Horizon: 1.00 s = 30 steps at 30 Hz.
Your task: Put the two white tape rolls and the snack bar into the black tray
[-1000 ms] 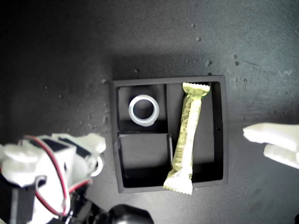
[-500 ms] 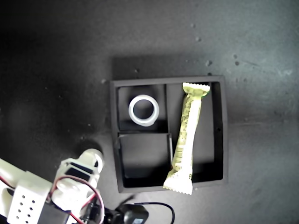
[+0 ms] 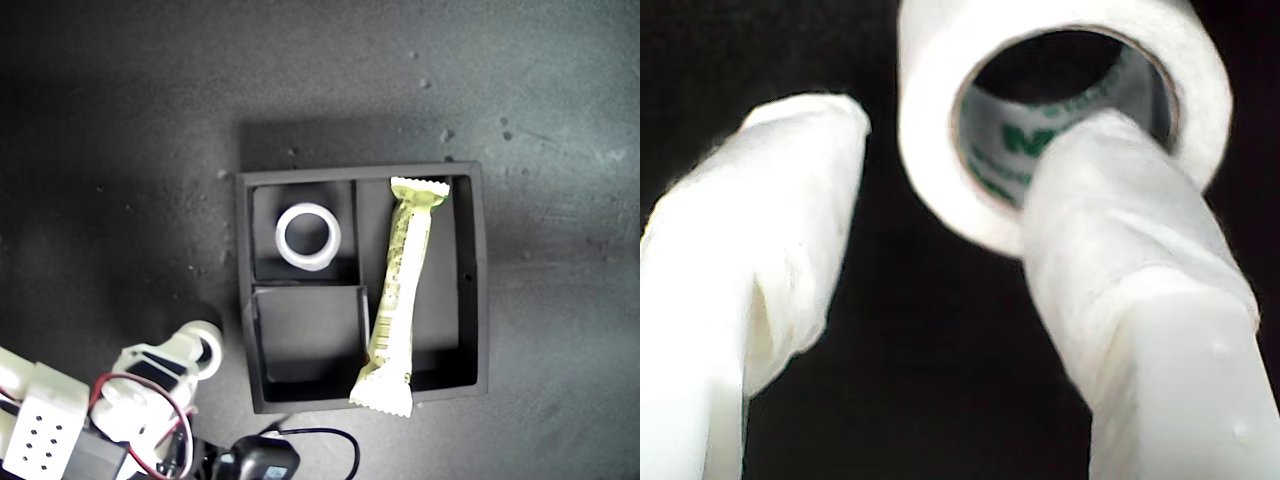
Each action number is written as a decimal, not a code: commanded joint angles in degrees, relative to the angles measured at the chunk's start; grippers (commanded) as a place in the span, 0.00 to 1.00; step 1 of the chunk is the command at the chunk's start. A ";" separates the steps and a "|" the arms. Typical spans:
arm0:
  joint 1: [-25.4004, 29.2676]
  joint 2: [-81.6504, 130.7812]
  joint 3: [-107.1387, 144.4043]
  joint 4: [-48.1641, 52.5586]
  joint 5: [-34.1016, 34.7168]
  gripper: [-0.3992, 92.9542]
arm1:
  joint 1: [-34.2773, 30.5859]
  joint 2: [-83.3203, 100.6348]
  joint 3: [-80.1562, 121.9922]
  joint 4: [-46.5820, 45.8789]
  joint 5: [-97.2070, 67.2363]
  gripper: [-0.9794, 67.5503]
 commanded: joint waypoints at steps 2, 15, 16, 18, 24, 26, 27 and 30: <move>0.18 0.26 -2.11 -1.32 -0.09 0.13 | -0.18 1.05 0.35 -1.58 -0.09 0.15; -0.79 -5.45 1.41 -7.82 -1.41 0.13 | -1.85 1.05 3.34 -2.46 0.53 0.15; -1.05 -5.71 2.20 -7.91 -2.02 0.11 | -2.02 1.05 3.43 -2.46 0.62 0.15; -1.76 -5.54 4.13 -8.26 -3.43 0.07 | -2.64 1.05 3.34 -2.46 0.62 0.15; -2.64 2.29 8.96 -8.00 -4.04 0.00 | -4.66 1.05 3.25 -2.46 0.53 0.15; -3.34 5.36 5.80 -2.02 -2.20 0.00 | -5.01 1.05 3.52 -2.46 0.44 0.15; -3.87 6.42 3.08 1.58 -0.79 0.00 | -5.01 1.05 3.60 -2.46 0.44 0.14; -6.15 7.29 -8.44 10.81 4.75 0.00 | -5.10 1.05 4.04 -2.81 0.26 0.14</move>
